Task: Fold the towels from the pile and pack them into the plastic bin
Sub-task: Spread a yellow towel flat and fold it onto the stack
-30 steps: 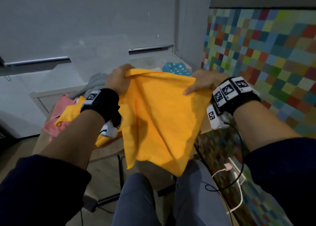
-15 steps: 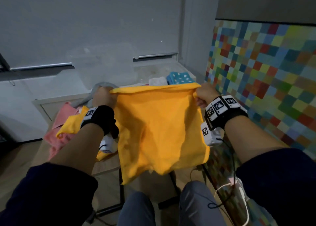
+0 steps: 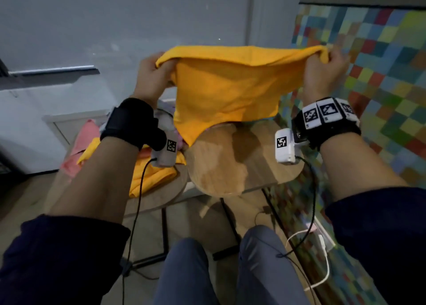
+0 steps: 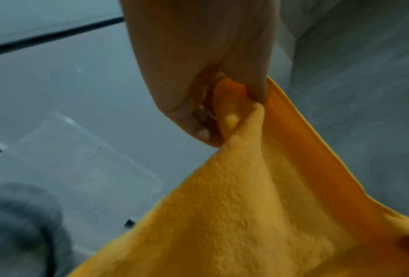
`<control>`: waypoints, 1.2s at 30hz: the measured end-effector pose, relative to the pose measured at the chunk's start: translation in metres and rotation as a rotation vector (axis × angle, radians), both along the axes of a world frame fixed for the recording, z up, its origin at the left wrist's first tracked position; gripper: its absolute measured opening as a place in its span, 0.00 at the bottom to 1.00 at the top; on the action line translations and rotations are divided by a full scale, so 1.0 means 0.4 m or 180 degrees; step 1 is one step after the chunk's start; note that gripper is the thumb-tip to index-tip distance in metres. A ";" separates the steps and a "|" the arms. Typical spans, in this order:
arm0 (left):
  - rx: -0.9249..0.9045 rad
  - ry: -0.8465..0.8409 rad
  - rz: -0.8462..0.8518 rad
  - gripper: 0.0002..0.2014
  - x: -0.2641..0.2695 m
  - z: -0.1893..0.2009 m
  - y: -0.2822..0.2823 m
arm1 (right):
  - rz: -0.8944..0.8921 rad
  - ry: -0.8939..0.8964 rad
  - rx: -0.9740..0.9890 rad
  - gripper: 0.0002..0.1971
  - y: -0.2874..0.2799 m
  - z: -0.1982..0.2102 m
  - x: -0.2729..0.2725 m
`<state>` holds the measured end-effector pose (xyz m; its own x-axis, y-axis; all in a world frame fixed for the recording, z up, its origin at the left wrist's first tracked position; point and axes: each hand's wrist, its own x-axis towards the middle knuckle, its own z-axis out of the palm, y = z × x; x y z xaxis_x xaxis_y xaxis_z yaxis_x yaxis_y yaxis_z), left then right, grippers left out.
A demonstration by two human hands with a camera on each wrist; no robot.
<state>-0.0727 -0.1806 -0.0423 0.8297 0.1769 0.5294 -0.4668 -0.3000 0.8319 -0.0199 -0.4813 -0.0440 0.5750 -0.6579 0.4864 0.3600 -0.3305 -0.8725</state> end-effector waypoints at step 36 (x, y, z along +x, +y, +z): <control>0.0394 0.1473 0.0560 0.13 -0.067 -0.489 -0.082 | 0.0478 0.2712 -0.0890 0.15 -0.043 -0.431 -0.082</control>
